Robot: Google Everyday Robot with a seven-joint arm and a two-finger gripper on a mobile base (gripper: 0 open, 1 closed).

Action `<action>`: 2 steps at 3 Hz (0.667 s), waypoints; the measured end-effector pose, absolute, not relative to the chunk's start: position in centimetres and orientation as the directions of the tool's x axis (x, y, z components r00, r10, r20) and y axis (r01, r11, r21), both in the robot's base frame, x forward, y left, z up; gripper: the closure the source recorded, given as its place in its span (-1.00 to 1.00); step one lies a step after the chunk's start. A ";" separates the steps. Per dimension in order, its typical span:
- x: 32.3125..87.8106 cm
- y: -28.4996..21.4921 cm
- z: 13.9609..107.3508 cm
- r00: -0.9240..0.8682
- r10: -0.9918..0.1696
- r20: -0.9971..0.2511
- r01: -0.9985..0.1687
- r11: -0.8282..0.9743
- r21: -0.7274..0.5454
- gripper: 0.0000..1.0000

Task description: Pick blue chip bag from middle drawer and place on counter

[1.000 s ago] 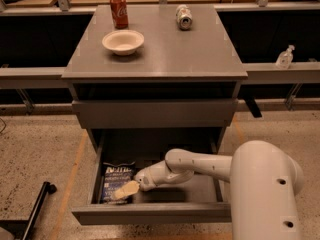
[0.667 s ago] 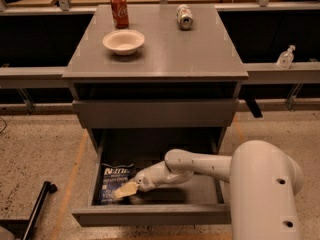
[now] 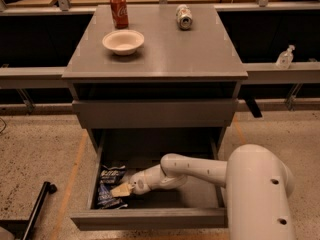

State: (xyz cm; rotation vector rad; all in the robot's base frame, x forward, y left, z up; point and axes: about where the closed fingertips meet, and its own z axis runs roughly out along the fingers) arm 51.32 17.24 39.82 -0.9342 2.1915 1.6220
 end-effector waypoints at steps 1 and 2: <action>51.1 16.8 42.1 -0.727 -0.329 -0.602 -0.673 0.172 0.719 1.00; 50.6 14.4 49.2 -0.624 -0.342 -0.703 -0.776 0.171 0.607 1.00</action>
Offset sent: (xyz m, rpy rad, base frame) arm -0.0075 -0.0728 0.2016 -0.0190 -0.4357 0.0045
